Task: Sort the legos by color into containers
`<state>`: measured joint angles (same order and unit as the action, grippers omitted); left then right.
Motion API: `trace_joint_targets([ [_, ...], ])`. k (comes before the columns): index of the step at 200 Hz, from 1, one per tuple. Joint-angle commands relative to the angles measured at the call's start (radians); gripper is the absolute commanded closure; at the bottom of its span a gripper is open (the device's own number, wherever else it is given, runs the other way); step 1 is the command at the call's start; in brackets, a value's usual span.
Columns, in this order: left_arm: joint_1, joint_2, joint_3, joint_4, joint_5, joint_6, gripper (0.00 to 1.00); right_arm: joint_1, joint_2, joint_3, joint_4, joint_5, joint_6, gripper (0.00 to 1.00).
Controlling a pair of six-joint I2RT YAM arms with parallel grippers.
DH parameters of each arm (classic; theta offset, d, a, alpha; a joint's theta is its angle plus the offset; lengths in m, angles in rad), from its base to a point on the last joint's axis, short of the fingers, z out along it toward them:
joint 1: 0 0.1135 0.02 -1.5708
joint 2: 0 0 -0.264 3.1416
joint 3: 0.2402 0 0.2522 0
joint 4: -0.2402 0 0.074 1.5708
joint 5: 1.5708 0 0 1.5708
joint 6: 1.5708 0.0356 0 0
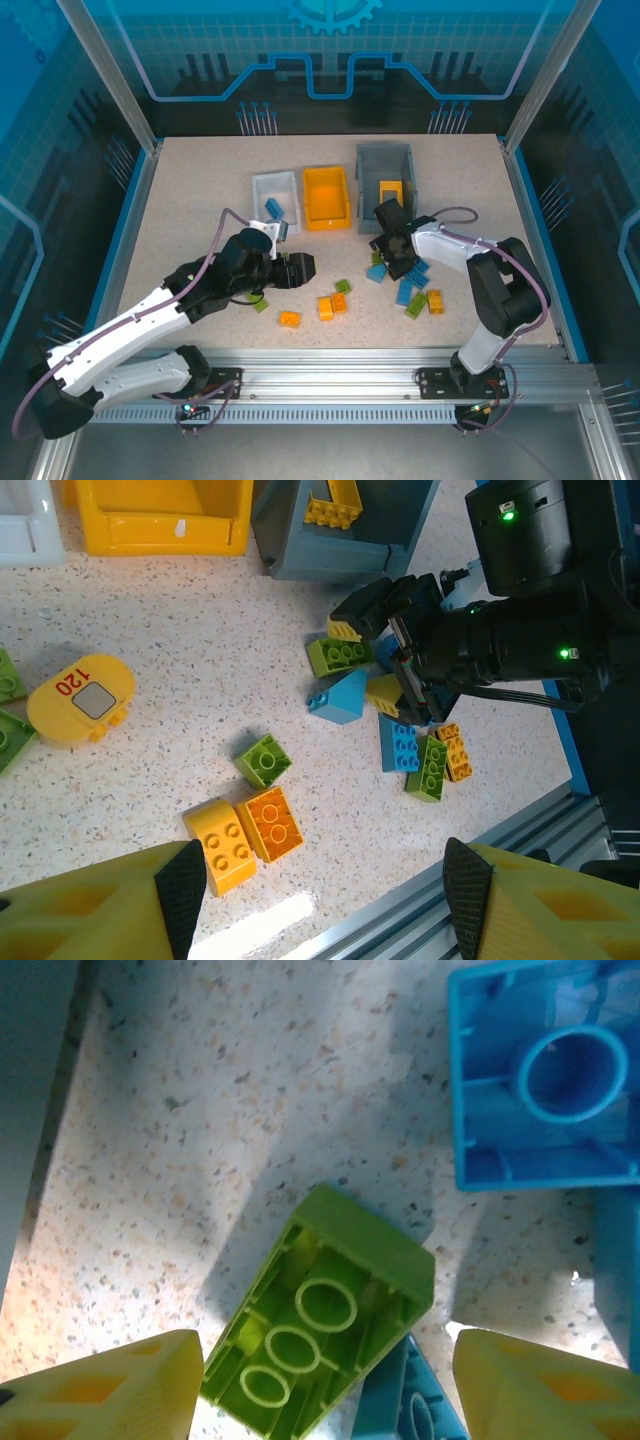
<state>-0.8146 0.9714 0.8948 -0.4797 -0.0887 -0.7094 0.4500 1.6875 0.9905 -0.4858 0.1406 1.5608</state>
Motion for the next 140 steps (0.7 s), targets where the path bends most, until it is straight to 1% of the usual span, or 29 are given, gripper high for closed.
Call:
trace_joint_targets([
  [1,-0.010,-0.001,-0.010,0.023,0.014,-0.013,0.32,-0.029,0.008,-0.005,0.005,0.004,0.041,0.34],
  [24,-0.009,-0.002,-0.008,0.024,0.015,-0.010,0.32,-0.038,0.035,-0.001,0.007,0.001,0.043,0.38],
  [60,-0.014,0.000,-0.009,0.037,0.022,-0.005,0.32,-0.043,0.062,0.003,0.017,-0.002,0.050,0.53],
  [78,-0.015,0.003,-0.011,0.047,0.023,-0.005,0.32,-0.037,0.050,0.005,0.008,0.013,0.051,0.61],
  [94,-0.015,0.007,-0.010,0.051,0.026,-0.004,0.32,-0.024,0.013,0.007,-0.015,0.057,0.048,0.66],
  [109,-0.015,0.012,-0.005,0.056,0.026,-0.002,0.32,-0.002,-0.037,0.017,-0.047,0.130,0.021,0.70],
  [140,-0.015,0.012,0.003,0.049,-0.003,0.004,0.32,0.075,-0.122,0.069,-0.094,0.290,-0.114,0.74],
])
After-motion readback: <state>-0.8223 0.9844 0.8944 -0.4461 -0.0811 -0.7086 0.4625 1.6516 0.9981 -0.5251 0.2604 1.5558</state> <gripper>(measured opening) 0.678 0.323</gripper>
